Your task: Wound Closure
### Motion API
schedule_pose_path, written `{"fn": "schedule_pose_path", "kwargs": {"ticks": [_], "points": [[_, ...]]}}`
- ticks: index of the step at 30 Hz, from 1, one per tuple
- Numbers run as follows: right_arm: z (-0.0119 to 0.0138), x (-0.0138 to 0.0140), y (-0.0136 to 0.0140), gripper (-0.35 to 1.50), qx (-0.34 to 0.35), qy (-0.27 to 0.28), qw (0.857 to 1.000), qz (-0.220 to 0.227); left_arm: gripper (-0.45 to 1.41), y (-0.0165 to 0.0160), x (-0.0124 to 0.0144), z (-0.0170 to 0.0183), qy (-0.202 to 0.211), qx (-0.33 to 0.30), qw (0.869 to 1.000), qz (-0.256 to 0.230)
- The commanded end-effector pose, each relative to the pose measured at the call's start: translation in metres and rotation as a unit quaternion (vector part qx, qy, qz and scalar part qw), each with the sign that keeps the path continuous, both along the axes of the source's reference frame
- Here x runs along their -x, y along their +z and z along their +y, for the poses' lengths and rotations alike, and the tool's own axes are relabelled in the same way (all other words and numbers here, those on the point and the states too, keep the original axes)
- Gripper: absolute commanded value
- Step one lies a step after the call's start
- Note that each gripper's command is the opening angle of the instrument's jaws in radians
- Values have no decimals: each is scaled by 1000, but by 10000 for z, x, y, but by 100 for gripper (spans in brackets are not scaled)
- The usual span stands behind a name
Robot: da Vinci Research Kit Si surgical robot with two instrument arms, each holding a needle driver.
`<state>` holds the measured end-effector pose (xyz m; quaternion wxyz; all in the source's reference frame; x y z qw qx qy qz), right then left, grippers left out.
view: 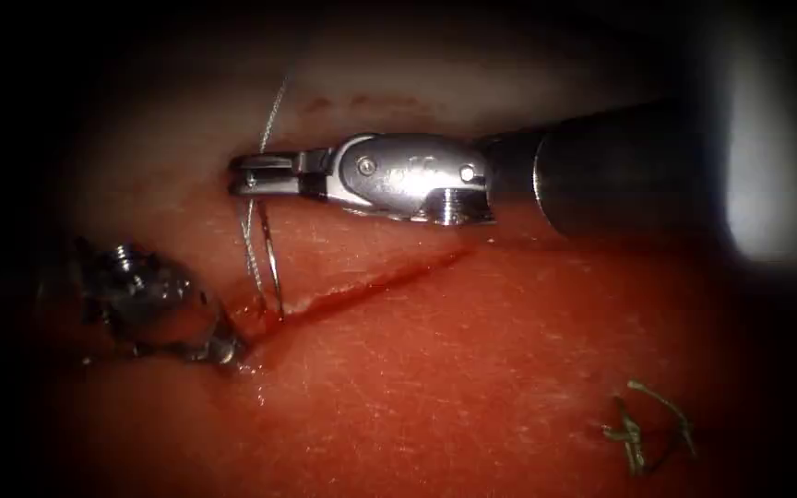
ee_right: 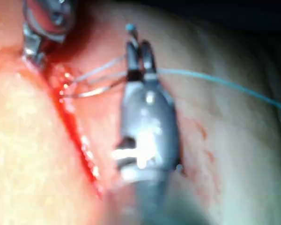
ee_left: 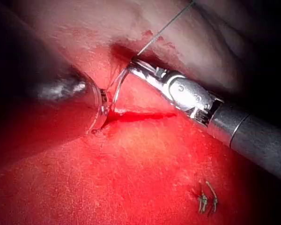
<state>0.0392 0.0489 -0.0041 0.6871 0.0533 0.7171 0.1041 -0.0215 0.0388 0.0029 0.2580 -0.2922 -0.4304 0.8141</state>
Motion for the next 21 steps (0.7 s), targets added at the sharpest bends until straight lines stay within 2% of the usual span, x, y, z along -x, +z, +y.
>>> {"fn": "schedule_pose_path", "kwargs": {"ticks": [1,8,16,21], "points": [[-9,-8,8,-35,1,-1,1000,1,5,6,4,-5,-1,0,1000,0],[-13,-8,6,-35,3,7,1000,-4,4,4,-2,-2,-4,2,1000,-1],[-9,3,-7,-35,-11,57,998,-32,3,6,-3,-2,-6,5,1000,0],[-16,1,-11,-35,-11,74,996,-41,3,7,-5,0,-7,6,1000,0]]}}
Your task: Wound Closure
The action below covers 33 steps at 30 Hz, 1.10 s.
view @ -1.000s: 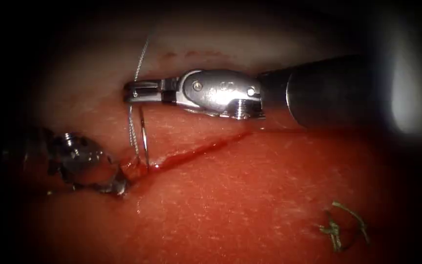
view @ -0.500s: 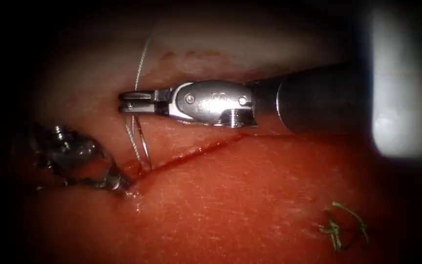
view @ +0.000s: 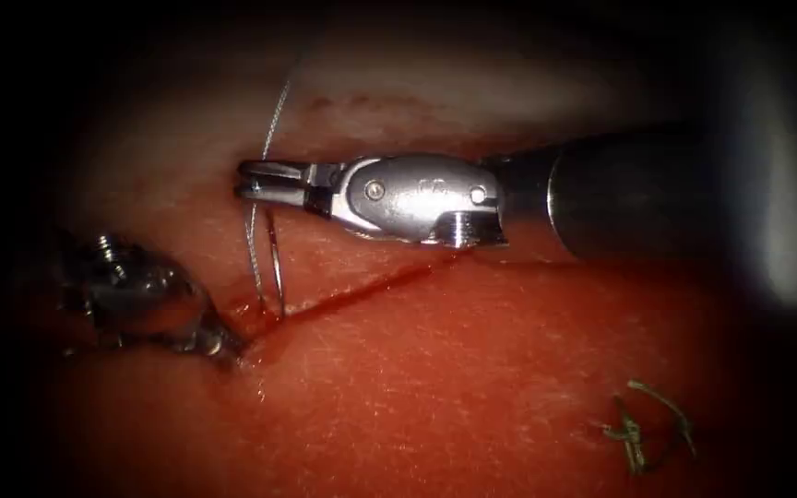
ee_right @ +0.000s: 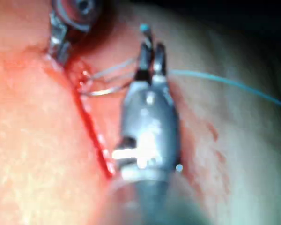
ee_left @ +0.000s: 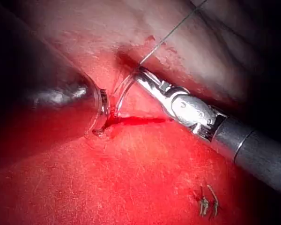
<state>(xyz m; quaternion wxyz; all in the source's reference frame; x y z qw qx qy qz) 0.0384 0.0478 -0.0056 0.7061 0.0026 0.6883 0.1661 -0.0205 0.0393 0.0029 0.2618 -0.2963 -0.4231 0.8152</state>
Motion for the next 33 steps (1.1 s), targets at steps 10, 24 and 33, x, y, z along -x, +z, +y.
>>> {"fn": "schedule_pose_path", "kwargs": {"ticks": [10,24,33], "points": [[-18,-9,-2,-35,1,-2,1000,2,3,6,-5,-2,-2,2,1000,-1],[-16,-1,-2,-35,-13,-16,1000,14,9,-51,-15,28,-37,28,998,31],[-18,-9,-2,-35,-34,-16,999,13,8,-91,18,-18,-38,40,998,34]]}}
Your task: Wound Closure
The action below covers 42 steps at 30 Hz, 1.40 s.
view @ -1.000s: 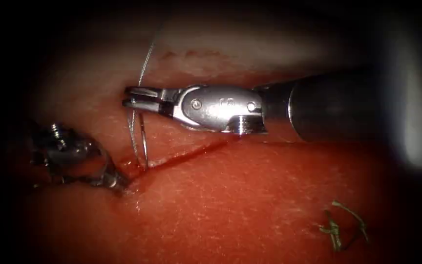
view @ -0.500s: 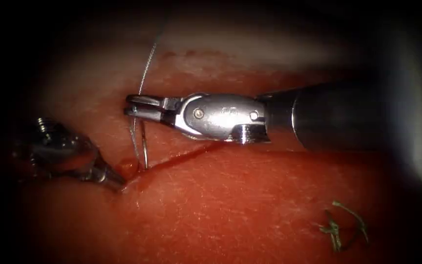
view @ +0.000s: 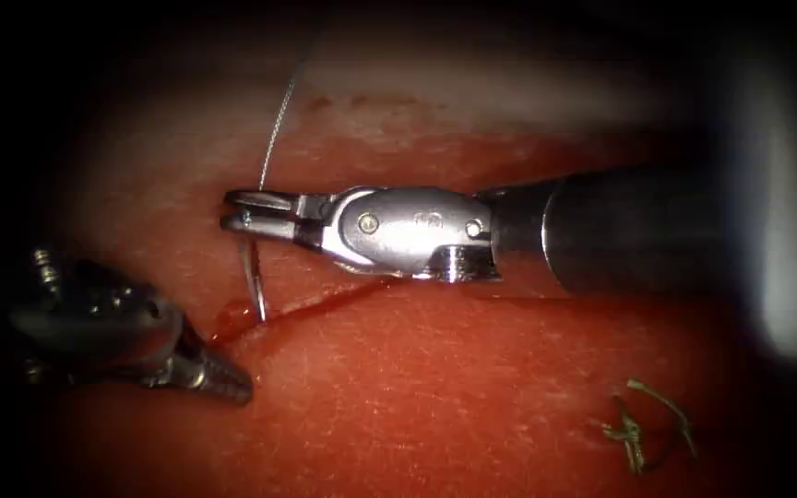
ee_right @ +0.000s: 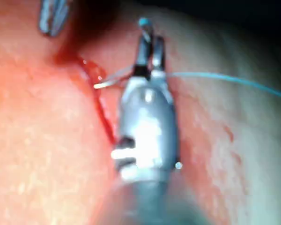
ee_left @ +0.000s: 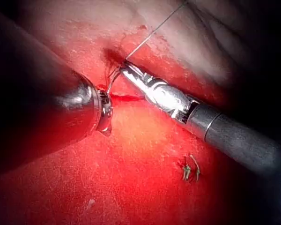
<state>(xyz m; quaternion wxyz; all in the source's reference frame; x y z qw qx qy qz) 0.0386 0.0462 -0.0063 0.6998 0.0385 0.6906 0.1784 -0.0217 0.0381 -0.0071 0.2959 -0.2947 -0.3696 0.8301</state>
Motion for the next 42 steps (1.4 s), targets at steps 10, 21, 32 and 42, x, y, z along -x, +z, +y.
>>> {"fn": "schedule_pose_path", "kwargs": {"ticks": [10,21,32,42], "points": [[0,-3,7,-35,0,-23,1000,-5,9,29,34,-60,4,10,1000,8],[5,-2,9,-35,0,-46,999,7,7,43,38,-48,-4,13,1000,4],[9,1,9,-35,-24,-49,998,12,5,82,13,-52,-9,34,999,7],[8,0,8,-35,-65,-42,997,13,5,92,11,-64,-13,38,999,7]]}}
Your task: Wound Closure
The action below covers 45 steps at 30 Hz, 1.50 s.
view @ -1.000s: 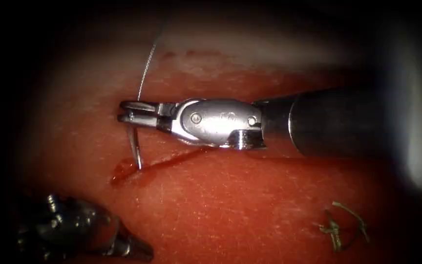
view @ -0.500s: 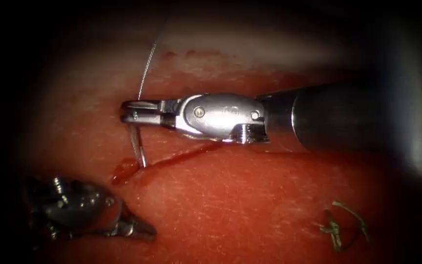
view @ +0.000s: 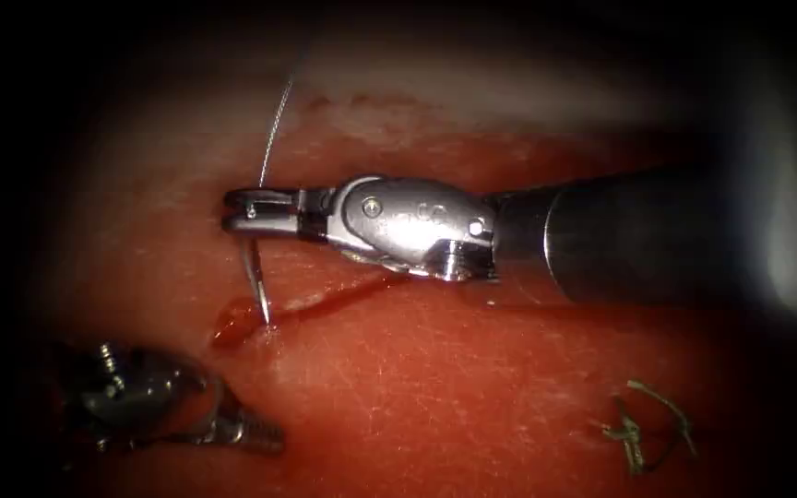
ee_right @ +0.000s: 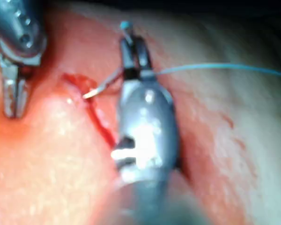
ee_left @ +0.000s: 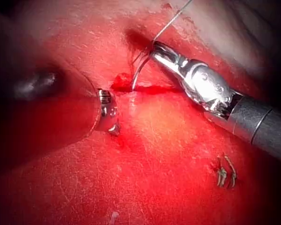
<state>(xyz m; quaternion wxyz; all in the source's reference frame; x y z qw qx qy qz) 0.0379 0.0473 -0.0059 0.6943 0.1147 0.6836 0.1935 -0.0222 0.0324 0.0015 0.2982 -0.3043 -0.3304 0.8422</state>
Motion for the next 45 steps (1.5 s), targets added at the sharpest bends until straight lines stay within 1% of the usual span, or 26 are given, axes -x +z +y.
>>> {"fn": "schedule_pose_path", "kwargs": {"ticks": [1,15,21,34,37,38,39,42,44,45], "points": [[-4,-7,5,-35,-3,-2,1000,0,5,6,5,-7,1,-2,1000,-1],[-11,-5,4,-35,-50,-15,999,-12,6,7,-4,-6,4,-2,1000,-4],[-14,-3,2,-35,-80,-19,996,-18,5,9,-6,-4,4,-2,1000,-4],[-24,-5,-1,-35,-116,-32,992,-32,4,12,-13,-2,1,-1,1000,-3],[-27,-4,-3,-35,-137,-35,989,-34,3,12,-15,-2,0,0,1000,-2],[-28,-2,-4,-35,-154,-37,987,-36,2,13,-16,-1,1,1,1000,-3],[-28,-2,-4,-35,-154,-37,987,-36,2,13,-16,-1,1,1,1000,-3],[-31,-1,-4,-35,-192,-49,979,-42,2,15,-20,-1,-1,0,1000,-1],[-32,0,-4,-35,-201,-52,977,-42,2,15,-21,-1,-1,0,1000,-2],[-38,0,-1,-35,-231,-64,970,-48,2,15,-25,0,-1,1,1000,-2]]}}
